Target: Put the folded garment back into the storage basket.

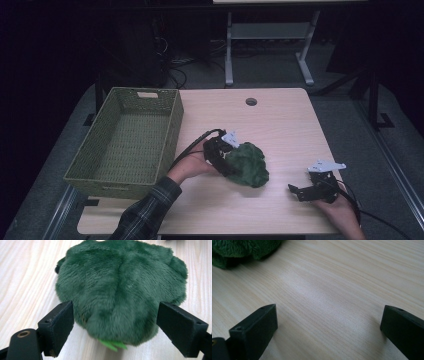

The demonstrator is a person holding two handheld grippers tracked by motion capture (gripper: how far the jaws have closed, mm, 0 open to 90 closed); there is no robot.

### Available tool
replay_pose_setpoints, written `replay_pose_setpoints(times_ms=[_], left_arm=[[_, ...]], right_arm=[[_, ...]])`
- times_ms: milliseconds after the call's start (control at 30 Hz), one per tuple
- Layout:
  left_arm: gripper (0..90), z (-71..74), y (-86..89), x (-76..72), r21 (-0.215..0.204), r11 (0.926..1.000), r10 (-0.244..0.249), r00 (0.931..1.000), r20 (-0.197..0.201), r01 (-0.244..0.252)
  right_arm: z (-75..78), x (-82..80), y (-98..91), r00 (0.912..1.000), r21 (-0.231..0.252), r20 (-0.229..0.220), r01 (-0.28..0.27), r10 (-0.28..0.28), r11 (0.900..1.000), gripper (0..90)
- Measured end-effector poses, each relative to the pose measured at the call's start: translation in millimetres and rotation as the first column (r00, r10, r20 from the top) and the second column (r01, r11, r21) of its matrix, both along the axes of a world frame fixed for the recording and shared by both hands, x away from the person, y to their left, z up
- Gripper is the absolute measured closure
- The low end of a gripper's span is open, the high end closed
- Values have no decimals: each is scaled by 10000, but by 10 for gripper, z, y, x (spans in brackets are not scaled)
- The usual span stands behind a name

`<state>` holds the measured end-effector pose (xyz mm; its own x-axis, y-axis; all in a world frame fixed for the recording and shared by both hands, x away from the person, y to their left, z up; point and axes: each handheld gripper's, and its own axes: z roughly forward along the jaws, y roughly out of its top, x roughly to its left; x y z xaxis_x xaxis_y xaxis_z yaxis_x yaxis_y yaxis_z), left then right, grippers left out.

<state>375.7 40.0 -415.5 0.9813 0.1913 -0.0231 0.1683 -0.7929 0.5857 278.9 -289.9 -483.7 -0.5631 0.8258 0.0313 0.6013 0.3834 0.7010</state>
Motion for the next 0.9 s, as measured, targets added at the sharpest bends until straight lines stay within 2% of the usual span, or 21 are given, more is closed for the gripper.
replay_pose_setpoints(times_ms=[200, 267, 467, 600, 800, 900], left_arm=[[139, -165, -113, 49, 494, 9984, -251, 9995, -194, 260], [136, -226, -140, 54, 577, 9979, -275, 9989, -387, 297], [130, -313, -174, 69, 735, 9967, -309, 9980, -548, 349], [129, -357, -190, 55, 916, 9951, -331, 9981, -528, 379], [128, -391, -239, 14, 1365, 9897, -413, 9989, -223, 440], [144, -382, -265, -1, 1504, 9879, -337, 9991, -259, 372]], right_arm=[[-1, 1, 0, 10000, -6, 20, -47, 47, 10000, 8], [-1, 1, 0, 10000, -9, 25, -63, 63, 10000, 8], [0, -1, 4, 10000, 19, 3, -82, 82, 10000, 8], [0, -1, 4, 10000, 18, 4, -84, 84, 10000, 8], [0, -1, 4, 10000, 15, 4, -86, 86, 10000, 8], [-1, -1, 6, 10000, 14, 5, -72, 72, 10000, 8]])
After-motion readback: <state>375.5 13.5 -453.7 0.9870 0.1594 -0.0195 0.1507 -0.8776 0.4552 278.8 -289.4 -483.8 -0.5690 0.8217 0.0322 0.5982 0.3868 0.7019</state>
